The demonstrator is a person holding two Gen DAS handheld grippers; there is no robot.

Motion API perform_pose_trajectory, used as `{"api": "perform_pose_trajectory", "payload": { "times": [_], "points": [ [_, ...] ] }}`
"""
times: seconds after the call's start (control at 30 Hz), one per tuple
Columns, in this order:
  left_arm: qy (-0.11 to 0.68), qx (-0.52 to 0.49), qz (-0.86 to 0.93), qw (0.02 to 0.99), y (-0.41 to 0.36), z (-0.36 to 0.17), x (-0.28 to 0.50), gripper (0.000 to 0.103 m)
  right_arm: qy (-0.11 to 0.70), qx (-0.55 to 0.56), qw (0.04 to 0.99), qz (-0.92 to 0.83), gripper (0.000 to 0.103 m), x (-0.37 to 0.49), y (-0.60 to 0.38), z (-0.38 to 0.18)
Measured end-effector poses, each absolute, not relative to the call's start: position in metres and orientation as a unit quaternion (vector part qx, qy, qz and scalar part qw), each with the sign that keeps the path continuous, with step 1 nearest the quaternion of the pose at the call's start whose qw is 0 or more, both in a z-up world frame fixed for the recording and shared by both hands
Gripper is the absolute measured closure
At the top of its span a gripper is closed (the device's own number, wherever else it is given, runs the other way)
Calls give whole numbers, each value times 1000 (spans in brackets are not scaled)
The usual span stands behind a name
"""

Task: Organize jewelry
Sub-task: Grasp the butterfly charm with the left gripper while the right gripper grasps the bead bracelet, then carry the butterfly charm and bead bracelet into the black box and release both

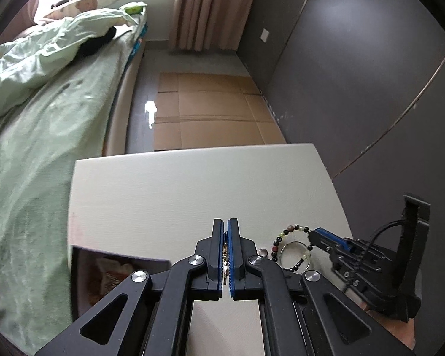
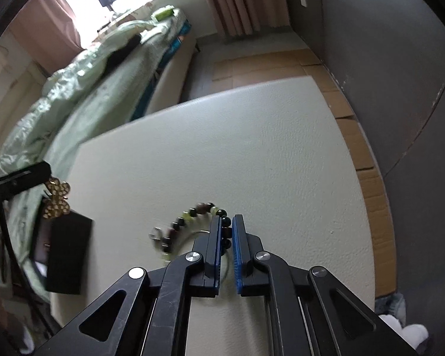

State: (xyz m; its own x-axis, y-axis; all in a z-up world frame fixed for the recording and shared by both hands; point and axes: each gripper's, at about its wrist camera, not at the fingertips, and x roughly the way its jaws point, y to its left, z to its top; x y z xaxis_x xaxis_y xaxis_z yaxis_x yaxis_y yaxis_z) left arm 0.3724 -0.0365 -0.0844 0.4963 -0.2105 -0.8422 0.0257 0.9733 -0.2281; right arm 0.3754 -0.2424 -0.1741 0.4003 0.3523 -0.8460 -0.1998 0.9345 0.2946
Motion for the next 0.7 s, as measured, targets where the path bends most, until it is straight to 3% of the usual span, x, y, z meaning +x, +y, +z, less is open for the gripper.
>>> {"api": "perform_pose_trajectory", "payload": {
  "times": [0.4,0.7],
  "points": [
    [471,-122,-55,872,12,-67,338,101,468,55,858,205,95,348,-212,-112],
    [477,-143,-52,866,44,-82,318,100,437,39,865,242,95,331,-174,-72]
  ]
}}
